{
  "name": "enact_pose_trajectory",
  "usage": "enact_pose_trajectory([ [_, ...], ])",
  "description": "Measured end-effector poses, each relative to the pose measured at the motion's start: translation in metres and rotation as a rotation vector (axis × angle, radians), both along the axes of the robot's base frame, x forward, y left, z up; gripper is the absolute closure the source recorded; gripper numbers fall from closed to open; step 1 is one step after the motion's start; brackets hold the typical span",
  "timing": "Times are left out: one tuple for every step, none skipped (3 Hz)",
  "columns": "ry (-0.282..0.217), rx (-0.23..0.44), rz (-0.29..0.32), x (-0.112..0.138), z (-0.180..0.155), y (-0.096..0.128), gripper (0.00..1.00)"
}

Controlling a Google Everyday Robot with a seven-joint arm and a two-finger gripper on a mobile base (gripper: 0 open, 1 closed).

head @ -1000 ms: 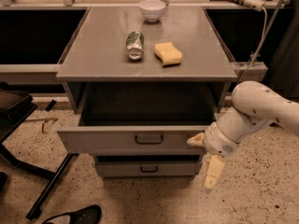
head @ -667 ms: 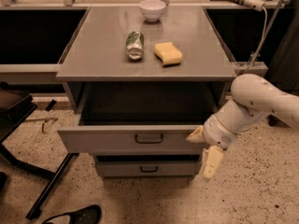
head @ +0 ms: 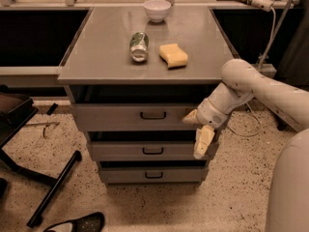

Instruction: Close top drawer

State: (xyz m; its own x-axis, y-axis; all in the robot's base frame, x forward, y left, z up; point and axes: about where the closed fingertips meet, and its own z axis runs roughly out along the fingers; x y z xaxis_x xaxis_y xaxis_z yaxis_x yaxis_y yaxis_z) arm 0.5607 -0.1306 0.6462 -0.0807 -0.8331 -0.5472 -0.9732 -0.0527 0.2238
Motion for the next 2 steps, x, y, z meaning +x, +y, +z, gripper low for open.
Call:
enact_pose_trajectory([
  [0.0,0.0,0.0,0.0,0.0,0.0,0.0],
  [-0.032,-0.018,-0.04,-0.0006,0.001,-0.004,0.0],
])
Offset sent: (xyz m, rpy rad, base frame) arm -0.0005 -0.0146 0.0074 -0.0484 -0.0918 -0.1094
